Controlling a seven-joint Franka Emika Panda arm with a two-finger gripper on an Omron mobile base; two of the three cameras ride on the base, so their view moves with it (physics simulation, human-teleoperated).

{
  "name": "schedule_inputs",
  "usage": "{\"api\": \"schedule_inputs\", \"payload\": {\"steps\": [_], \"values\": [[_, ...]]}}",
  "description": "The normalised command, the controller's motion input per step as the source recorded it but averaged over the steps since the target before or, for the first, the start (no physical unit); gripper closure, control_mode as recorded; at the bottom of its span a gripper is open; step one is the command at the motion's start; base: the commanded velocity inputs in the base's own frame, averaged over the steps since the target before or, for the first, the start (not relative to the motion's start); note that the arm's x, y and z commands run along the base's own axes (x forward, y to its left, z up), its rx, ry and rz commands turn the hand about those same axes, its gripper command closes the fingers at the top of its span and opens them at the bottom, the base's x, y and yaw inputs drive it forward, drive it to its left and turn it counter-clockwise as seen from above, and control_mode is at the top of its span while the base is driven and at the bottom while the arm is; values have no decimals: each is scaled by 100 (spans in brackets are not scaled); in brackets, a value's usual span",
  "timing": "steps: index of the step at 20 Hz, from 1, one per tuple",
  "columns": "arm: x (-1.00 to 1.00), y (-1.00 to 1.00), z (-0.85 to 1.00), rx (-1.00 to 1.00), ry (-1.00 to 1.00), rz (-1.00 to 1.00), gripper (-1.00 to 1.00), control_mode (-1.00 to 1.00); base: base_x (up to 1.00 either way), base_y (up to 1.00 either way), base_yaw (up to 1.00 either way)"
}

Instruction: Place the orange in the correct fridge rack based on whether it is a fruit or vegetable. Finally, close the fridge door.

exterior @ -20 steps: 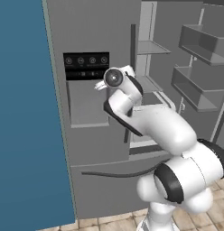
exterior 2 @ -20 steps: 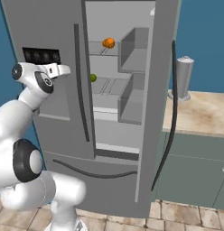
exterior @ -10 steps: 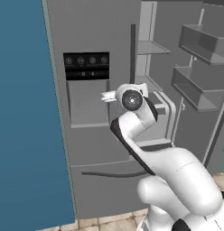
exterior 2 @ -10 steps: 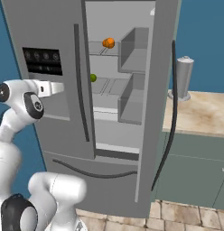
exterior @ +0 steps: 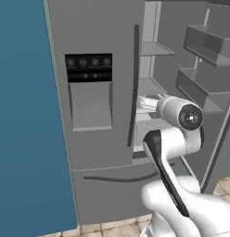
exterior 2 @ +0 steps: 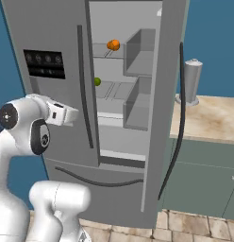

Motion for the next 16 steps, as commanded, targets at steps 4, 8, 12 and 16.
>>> {"api": "schedule_inputs", "payload": {"steps": [4,8,12,16], "values": [[-100,-98,19,35,0,-15,-100,-100,0,0,0],[-100,-100,6,35,-1,-13,-100,-100,0,0,0],[-100,-100,0,36,0,-13,-100,-100,0,0,0],[-95,-100,0,32,-4,-9,-100,-100,0,0,0]]}}
